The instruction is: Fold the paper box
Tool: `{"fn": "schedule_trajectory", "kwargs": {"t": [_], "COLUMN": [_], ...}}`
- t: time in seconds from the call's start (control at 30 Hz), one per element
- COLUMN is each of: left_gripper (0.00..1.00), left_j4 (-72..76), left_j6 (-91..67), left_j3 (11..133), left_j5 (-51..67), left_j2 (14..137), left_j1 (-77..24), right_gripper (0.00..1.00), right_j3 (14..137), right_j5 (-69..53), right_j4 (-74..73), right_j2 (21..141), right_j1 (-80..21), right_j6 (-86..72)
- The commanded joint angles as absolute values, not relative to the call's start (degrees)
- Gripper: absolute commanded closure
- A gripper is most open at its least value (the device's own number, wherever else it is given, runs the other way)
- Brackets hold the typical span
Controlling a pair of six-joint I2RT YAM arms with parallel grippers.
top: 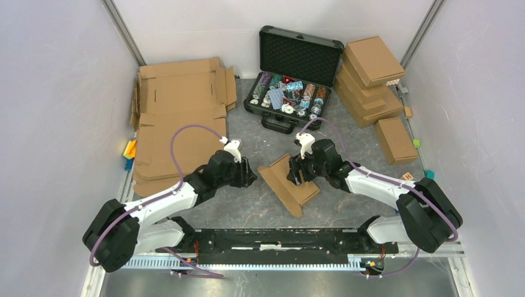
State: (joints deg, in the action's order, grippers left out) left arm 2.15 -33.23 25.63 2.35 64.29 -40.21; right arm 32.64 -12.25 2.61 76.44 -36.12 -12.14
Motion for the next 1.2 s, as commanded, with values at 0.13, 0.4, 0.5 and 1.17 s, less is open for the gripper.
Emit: {"fn": "schedule_trajectory", "kwargs": {"t": [0.13,0.4,0.5,1.17], "left_gripper": [0.43,0.43,0.42,0.32], "left_j4": [-3.27,-4.94,-5.33,-2.81], "left_j6": [-11.04,5.06,11.92,20.45], "left_j3": [31.65,36.72,37.38,39.92], "left_j5": [-1.61,0.25,-3.66,-9.54], "left_j2": [64.76,68.91,72.56,79.81], "left_j1": [-41.53,-44.8,-48.93,-51.12], "right_gripper": [0.25,0.25,0.25,0.25], "right_j3": [33.44,33.75,33.6,33.31], "right_j5": [-12.18,-11.73,-11.34,-12.16], "right_j4": [-3.84,-5.03,-5.03,-5.0], "right_j2": [77.01,76.86,77.17,76.3], "right_j1": [-36.63,-36.61,-36.65,-35.95], "right_j6": [-9.67,-8.64,-8.5,-8.09]}}
